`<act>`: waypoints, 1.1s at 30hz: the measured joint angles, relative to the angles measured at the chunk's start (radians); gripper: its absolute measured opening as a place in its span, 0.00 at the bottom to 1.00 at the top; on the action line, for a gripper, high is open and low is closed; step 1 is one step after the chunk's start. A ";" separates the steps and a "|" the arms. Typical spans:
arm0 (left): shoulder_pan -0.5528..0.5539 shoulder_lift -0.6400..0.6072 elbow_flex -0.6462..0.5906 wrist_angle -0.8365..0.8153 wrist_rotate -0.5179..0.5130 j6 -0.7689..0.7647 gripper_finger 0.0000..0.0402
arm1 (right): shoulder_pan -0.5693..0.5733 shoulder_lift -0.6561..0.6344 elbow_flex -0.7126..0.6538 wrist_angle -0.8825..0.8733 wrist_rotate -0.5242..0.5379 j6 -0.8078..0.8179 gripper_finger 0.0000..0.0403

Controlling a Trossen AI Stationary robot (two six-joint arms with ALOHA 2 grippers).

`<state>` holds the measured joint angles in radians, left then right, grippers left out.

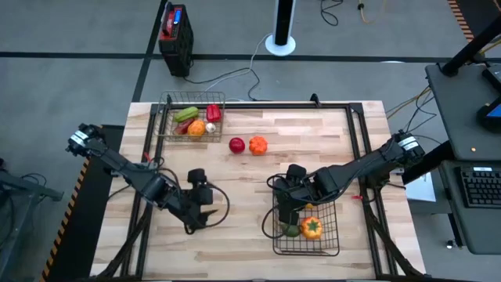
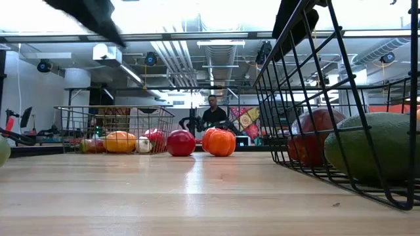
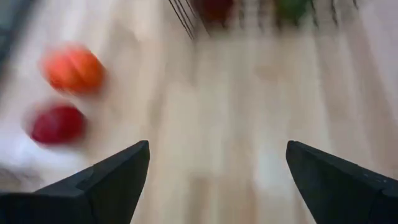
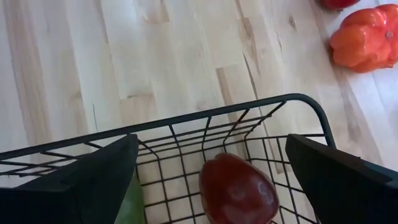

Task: Sort produce into baskets
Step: Put the green lime into the black wire basket

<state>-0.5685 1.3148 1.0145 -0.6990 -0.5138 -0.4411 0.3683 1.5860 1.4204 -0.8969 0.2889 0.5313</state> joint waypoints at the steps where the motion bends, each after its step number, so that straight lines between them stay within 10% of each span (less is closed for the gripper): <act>1: -0.007 0.004 0.005 -0.044 0.043 -0.038 0.89 | 0.000 0.000 0.000 0.000 0.000 -0.002 0.99; 15: -0.046 0.055 -0.015 -0.310 0.391 -0.829 0.89 | 0.002 0.000 0.000 0.005 0.000 -0.018 0.99; 33: -0.072 0.302 -0.016 -0.228 0.454 -0.923 0.89 | 0.009 0.001 -0.001 0.004 -0.001 -0.032 0.99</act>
<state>-0.6402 1.6165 0.9984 -0.9271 -0.0596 -1.3640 0.3775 1.5868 1.4199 -0.8925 0.2880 0.4989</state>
